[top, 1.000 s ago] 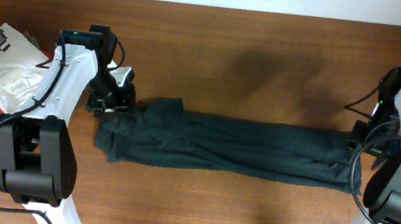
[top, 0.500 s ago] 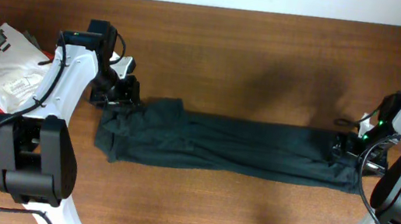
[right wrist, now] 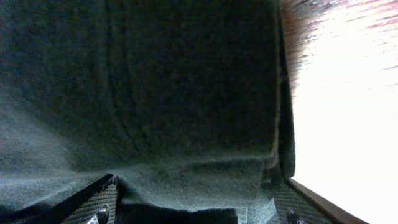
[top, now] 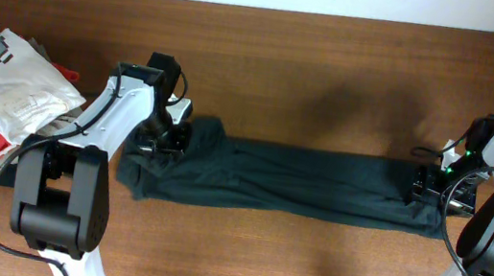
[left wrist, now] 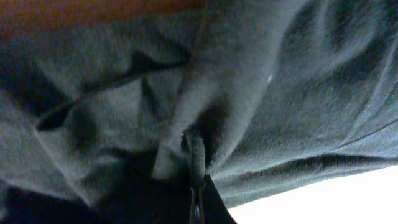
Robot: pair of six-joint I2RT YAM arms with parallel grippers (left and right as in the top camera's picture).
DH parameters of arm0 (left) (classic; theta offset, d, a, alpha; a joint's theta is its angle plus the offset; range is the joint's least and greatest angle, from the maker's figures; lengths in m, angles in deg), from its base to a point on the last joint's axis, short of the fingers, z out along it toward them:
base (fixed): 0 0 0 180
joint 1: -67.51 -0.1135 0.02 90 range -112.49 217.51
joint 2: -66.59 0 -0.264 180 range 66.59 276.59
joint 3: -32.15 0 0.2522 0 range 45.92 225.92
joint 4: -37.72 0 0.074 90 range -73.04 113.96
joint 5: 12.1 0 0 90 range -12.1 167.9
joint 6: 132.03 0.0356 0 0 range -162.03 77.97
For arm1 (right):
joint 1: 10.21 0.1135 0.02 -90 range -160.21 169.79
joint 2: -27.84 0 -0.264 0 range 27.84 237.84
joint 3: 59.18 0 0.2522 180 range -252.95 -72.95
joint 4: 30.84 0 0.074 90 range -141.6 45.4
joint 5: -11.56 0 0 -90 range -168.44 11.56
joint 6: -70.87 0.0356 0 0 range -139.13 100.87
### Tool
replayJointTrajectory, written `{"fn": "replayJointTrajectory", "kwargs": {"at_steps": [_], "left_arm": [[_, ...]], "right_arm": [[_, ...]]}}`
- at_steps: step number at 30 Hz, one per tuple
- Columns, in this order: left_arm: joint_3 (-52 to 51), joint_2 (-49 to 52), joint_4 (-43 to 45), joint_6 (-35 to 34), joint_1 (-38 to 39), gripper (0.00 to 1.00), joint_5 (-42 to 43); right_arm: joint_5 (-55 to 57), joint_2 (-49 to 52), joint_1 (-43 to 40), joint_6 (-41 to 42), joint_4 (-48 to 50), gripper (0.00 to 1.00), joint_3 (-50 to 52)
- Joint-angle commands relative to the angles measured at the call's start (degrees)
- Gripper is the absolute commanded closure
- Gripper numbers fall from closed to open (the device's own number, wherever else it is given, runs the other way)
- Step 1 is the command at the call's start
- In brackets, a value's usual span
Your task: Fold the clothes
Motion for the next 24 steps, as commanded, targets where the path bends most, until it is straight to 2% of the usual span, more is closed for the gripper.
{"fn": "replayJointTrajectory", "kwargs": {"at_steps": [1, 5, 7, 8, 9, 10, 11, 12, 14, 18, 21, 22, 24], "left_arm": [[0.17, -2.56, -7.08, 3.06, -0.04, 1.0, -0.44], [0.33, -4.9, -14.38, 7.23, -0.04, 1.0, -0.46], [0.33, -4.9, -11.28, 7.17, -0.17, 1.0, -2.08], [0.33, -4.9, -9.64, 7.15, -0.2, 0.95, -2.99], [0.33, -4.9, -8.11, 7.15, -0.2, 0.85, -4.2], [0.33, -4.9, -6.95, 6.99, -0.2, 0.71, -5.57], [0.33, -4.9, -5.64, 5.6, -0.2, 0.47, -7.48], [0.33, -4.9, -3.82, 4.02, -0.2, 0.38, -8.31], [0.35, -4.9, 1.84, 1.86, -0.2, 0.32, -7.93], [0.33, -4.59, 11.41, 1.7, -0.2, 0.33, -6.67], [0.33, -2.54, 14.97, 1.75, 0.02, 0.45, -4.5], [0.28, -1.53, 15.47, 1.75, 0.02, 0.53, -3.61], [0.28, 1.11, 15.41, 1.75, 0.02, 0.55, -2.08]], "right_arm": [[-1.46, -0.02, -0.13, -0.61, 0.92, 0.18, 0.87], [-1.44, -0.02, -0.15, -0.61, 1.09, 0.18, 0.87], [-1.44, -0.02, -0.13, -0.61, 1.07, 0.18, 0.87], [-1.46, -0.02, -0.13, -0.61, 1.07, 0.18, 0.87], [-1.46, -0.02, -0.15, -0.61, 1.07, 0.18, 0.87], [-1.46, -0.02, -0.13, -0.61, 1.05, 0.18, 0.87], [-1.46, -0.02, -0.13, -0.61, 1.05, 0.18, 0.87], [-1.46, -0.02, -0.13, -0.61, 1.09, 0.18, 0.87], [-1.46, -0.02, -0.13, -0.61, 1.2, 0.18, 0.87], [-1.46, -0.02, -0.13, -0.61, 1.29, 0.18, 0.87], [-1.46, -0.02, -0.13, -0.61, 1.29, 0.18, 0.87], [-1.46, -0.02, -0.13, -0.61, 1.29, 0.18, 0.87], [-1.46, -0.02, -0.13, -0.61, 1.29, 0.18, 0.87]]}}
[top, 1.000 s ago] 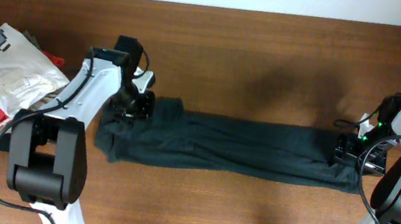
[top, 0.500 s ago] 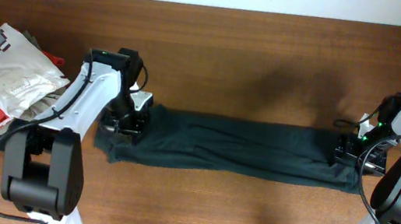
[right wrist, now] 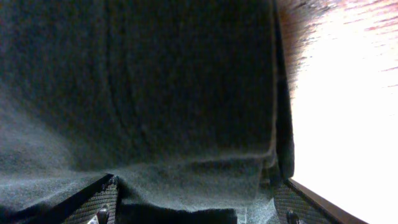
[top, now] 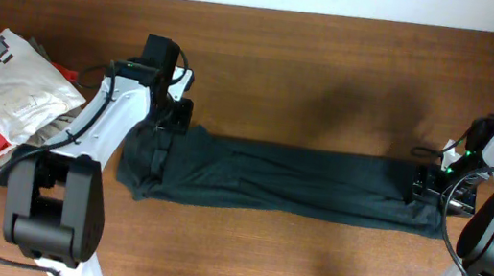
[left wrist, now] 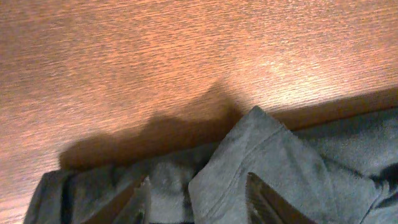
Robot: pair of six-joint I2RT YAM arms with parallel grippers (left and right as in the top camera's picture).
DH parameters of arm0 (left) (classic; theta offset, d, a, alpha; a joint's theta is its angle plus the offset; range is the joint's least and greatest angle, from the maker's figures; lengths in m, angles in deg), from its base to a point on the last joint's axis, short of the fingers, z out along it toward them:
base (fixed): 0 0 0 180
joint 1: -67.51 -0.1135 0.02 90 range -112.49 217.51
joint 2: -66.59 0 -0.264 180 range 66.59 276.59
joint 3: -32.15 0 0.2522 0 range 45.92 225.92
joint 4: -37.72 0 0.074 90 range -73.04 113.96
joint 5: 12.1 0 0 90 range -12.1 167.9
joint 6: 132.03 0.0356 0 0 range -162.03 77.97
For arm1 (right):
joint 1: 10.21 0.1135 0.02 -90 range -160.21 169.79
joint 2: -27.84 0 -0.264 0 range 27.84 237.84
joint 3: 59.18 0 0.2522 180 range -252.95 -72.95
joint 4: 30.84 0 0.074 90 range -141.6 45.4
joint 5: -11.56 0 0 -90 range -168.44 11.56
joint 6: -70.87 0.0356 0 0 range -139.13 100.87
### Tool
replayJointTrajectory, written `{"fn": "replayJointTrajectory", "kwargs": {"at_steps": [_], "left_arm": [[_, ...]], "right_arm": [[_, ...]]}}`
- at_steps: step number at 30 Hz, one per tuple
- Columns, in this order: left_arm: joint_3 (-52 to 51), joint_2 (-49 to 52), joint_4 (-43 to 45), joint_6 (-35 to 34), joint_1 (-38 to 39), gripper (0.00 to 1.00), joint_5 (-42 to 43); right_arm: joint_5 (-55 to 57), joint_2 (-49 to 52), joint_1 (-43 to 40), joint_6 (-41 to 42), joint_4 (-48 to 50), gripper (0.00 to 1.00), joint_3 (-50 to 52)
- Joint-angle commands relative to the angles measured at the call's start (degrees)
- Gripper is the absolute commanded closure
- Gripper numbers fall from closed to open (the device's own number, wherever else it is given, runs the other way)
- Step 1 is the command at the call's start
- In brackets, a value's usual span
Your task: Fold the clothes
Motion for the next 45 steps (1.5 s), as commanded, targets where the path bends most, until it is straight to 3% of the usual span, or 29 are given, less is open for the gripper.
{"fn": "replayJointTrajectory", "kwargs": {"at_steps": [1, 7, 9, 13, 15, 19, 22, 23, 25, 31, 35, 38, 41, 42, 45], "left_arm": [[0.26, 4.9, 0.11, -0.31, 0.02, 0.59, 5.18], [0.26, 6.23, 0.07, -0.28, 0.07, 0.99, 9.18], [0.66, 5.73, -0.11, 0.28, 0.07, 1.0, 13.22], [2.12, 3.41, -0.31, 16.09, 0.13, 1.0, 45.99], [2.12, 3.3, -2.62, 20.02, 0.13, 1.0, 52.48], [2.1, 3.32, -11.87, 28.7, 0.13, 1.0, 50.64], [2.1, 3.32, -19.37, 39.6, 0.13, 0.99, 50.51], [2.1, 3.32, -19.1, 39.6, 0.13, 0.98, 49.35], [2.1, 3.32, -17.53, 39.5, 0.13, 0.57, 42.84], [2.1, 3.32, -3.5, 19.02, 0.11, 0.53, 24.41], [2.43, 2.71, -4.74, 15.93, -0.31, 0.55, 20.9], [3.76, -1.2, -4.66, 10.25, -3.26, 0.55, 15.54], [3.89, -5.92, -4.52, 9.68, -6.69, 0.55, 15.02], [3.89, -7.15, -4.87, 9.62, -7.56, 0.55, 15.02], [3.89, -7.85, -5.25, 9.51, -8.04, 0.55, 15.04]], "right_arm": [[-1.46, 0.07, -0.13, -0.63, 1.03, 0.18, 0.76], [-1.46, 0.07, -0.13, -0.61, 1.05, 0.18, 0.76], [-1.46, 0.07, -0.13, -0.61, 1.05, 0.19, 0.76], [-1.46, 0.07, -0.13, -0.61, 1.05, 0.18, 0.76], [-1.46, 0.07, -0.13, -0.63, 1.05, 0.19, 0.76], [-1.44, 0.07, -0.13, -0.63, 1.05, 0.19, 0.76], [-1.46, 0.07, -0.13, -0.63, 1.03, 0.18, 0.76], [-1.46, 0.07, -0.13, -0.63, 1.03, 0.18, 0.76], [-1.46, 0.07, -0.13, -0.61, 0.98, 0.18, 0.76], [-1.46, 0.07, -0.13, -0.61, 0.81, 0.19, 0.76], [-1.95, 0.07, -0.13, -0.66, 0.39, 0.18, 0.76], [-9.2, 0.07, -0.13, -4.39, -0.42, 0.18, 0.83], [-9.92, 0.11, -0.09, -4.98, -1.16, 0.18, 1.95], [-9.79, 0.11, -0.09, -4.98, -0.83, 0.2, 2.82], [-7.78, 0.11, -0.09, -5.16, -0.2, 0.66, 3.63]]}}
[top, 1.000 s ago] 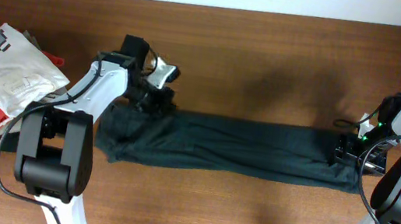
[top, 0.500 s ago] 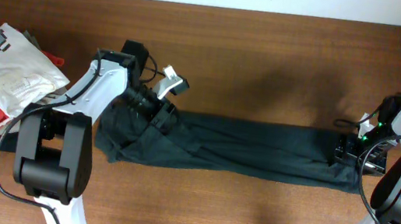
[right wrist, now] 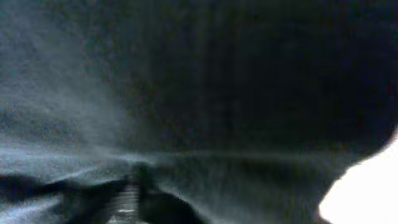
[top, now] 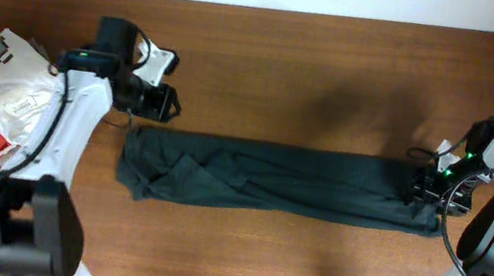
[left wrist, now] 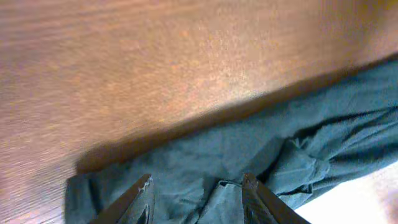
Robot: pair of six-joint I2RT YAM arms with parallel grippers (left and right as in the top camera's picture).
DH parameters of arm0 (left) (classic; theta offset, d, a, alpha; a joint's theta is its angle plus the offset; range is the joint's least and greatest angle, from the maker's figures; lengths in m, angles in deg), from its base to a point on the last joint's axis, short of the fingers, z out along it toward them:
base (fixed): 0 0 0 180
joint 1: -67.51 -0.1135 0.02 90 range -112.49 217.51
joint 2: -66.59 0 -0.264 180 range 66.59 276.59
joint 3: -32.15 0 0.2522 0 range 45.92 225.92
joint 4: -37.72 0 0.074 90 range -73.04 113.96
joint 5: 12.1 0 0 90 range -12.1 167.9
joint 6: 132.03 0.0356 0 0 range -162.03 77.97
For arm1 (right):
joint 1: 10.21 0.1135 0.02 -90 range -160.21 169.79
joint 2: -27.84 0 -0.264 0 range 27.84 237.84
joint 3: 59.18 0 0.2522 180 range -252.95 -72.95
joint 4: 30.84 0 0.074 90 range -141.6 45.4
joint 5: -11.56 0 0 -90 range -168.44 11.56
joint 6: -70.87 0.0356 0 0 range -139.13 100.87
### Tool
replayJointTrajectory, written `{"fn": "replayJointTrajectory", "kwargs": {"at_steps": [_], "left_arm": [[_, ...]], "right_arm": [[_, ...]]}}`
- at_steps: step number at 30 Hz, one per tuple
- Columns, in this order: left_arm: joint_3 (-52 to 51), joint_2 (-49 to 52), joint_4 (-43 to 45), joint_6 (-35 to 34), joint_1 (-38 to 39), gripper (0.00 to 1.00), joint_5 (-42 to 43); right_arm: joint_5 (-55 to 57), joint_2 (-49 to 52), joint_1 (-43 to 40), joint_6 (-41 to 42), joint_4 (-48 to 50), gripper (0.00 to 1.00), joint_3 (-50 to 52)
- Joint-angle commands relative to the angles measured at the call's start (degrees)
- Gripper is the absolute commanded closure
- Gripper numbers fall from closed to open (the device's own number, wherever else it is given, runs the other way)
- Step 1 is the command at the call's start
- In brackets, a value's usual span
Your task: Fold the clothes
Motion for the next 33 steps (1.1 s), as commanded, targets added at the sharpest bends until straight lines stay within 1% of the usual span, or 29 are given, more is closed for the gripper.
{"fn": "replayJointTrajectory", "kwargs": {"at_steps": [1, 2, 4, 6, 9, 11, 14, 16, 20, 23, 29, 30, 31, 33], "left_arm": [[0.76, -1.49, -0.68, -1.18, -0.2, 0.55, -0.72], [0.76, -1.51, -1.25, -1.18, -0.2, 0.55, -0.74], [0.76, -1.51, -2.23, -2.27, -0.76, 0.55, -1.36], [0.76, -1.6, -2.69, -3.32, -2.03, 0.55, -1.79], [0.76, -1.6, -2.69, -4.37, -3.41, 0.55, -1.73], [0.76, -1.6, -2.71, -4.37, -3.39, 0.55, -1.73], [0.76, -1.6, -2.82, -4.37, -3.39, 0.55, -1.73], [0.76, -1.6, -2.91, -4.37, -3.39, 0.55, -1.73], [0.76, -1.6, -2.91, -4.37, -3.39, 0.54, -1.73], [0.76, -1.6, -2.91, -4.37, -3.39, 0.54, -1.73], [0.76, -1.6, -2.95, -4.37, -3.39, 0.55, -1.73], [0.76, -1.6, -2.99, -4.37, -3.39, 0.55, -1.73], [0.76, -1.6, -2.97, -4.37, -3.39, 0.55, -1.73], [0.76, -1.6, -2.95, -4.37, -3.39, 0.55, -1.73]], "right_arm": [[-1.92, 0.87, 0.09, -0.72, 0.83, 0.87, 2.08], [-1.14, 0.87, 0.04, -0.7, 0.85, 0.96, 1.68], [-0.72, 0.85, 0.04, 0.26, -0.61, 0.96, -1.68], [2.93, 0.85, 0.13, 2.38, -5.4, 0.96, -9.27], [0.31, 0.85, 2.34, 2.97, -14.51, 0.96, -19.85], [-0.07, 0.85, 5.79, 2.99, -16.68, 0.96, -20.41], [-0.07, 0.85, 14.29, 4.07, -17.27, 0.96, -20.37], [-0.04, 0.87, 20.94, 7.58, -16.55, 0.96, -20.37], [-0.07, 1.57, 30.34, 12.35, -14.29, 0.96, -20.31], [-0.07, 1.75, 37.46, 12.9, -10.99, 0.94, -20.22], [-0.07, 1.75, 44.46, 12.9, -11.28, 0.91, -20.2], [-0.11, 1.75, 44.92, 12.92, -11.52, 0.89, -20.11], [-0.11, 1.75, 45.33, 12.92, -11.52, 0.84, -20.0], [-1.68, 1.75, 45.99, 12.87, -11.41, 0.81, -20.0]]}}
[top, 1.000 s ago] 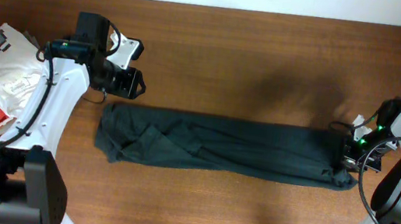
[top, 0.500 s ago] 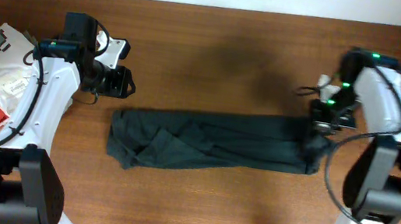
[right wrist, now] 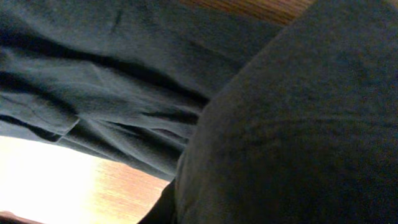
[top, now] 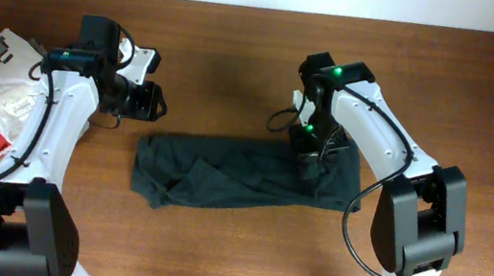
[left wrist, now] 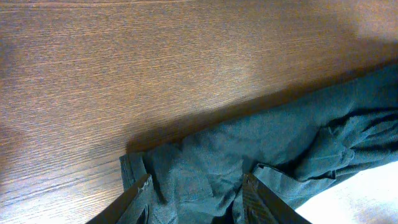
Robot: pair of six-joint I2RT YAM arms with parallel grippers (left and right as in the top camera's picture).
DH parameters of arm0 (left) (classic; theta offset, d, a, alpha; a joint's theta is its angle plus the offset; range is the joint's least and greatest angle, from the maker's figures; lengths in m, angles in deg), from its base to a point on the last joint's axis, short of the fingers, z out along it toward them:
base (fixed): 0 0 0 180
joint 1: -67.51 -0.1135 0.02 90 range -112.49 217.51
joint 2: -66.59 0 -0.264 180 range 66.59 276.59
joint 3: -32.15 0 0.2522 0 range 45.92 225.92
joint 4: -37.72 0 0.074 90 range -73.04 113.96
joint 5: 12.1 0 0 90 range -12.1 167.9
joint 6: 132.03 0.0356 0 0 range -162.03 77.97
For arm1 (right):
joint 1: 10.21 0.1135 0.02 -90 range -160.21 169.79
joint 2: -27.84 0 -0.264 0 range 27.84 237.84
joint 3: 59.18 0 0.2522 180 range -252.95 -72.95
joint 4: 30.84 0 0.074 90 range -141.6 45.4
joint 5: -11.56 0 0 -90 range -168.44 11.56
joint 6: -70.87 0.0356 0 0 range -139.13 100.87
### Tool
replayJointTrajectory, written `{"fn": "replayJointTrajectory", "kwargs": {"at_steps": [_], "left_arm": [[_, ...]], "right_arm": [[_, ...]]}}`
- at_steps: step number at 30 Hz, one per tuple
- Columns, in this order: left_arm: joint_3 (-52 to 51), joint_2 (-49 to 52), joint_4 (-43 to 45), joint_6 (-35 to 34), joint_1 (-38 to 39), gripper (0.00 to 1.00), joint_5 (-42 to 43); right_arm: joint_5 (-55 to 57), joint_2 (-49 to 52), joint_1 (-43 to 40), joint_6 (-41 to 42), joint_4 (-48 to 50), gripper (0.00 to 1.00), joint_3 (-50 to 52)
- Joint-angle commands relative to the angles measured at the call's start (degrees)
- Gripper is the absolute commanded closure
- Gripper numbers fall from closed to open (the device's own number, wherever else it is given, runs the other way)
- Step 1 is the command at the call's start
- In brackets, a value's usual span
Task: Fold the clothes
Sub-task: 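Grasp the strip's right end with the right gripper and fold it leftward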
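A dark green garment (top: pixel 223 173) lies across the middle of the wooden table, its right part doubled over towards the centre. My right gripper (top: pixel 307 162) sits on that doubled end. In the right wrist view the cloth (right wrist: pixel 292 124) hangs right against the camera and hides the fingers. My left gripper (top: pixel 143 101) is open just beyond the garment's left end. Between its two fingers (left wrist: pixel 140 198) the left wrist view shows the rumpled left end (left wrist: pixel 211 162), untouched.
A heap of white and red bags lies at the table's left edge, next to my left arm. Bare wood (top: pixel 240 50) runs behind the garment to the far edge, with more in front of it.
My right gripper went from the table's right end to the middle, and the garment's right end came with it. The garment now spans about half its former length. My left gripper stayed open.
At first my left gripper was shut in the garment's left end and the right was at its right end. Then the left was open over that end, later off the cloth at the upper left. The stretched garment is now doubled from the right.
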Motion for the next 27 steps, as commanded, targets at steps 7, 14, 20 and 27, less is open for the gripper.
{"fn": "replayJointTrajectory", "kwargs": {"at_steps": [7, 14, 20, 27], "left_arm": [[0.63, -0.57, -0.15, -0.52, -0.09, 0.54, -0.15], [0.44, -0.57, -1.44, -0.5, -0.09, 0.33, -0.22], [-11.5, -0.24, -3.23, -0.52, -0.09, 0.21, -0.61], [-27.3, -0.24, 9.25, -0.61, -0.09, 0.21, -0.61]], "right_arm": [[-8.37, 0.42, 2.93, -0.24, -1.86, 0.6, -0.33], [-0.15, 0.39, 2.78, -0.28, -1.73, 0.58, -0.48], [-0.17, 0.28, -5.31, 2.93, -7.17, 0.55, -11.58], [-0.17, 0.28, -8.48, 2.91, -8.83, 0.54, -11.8]]}}
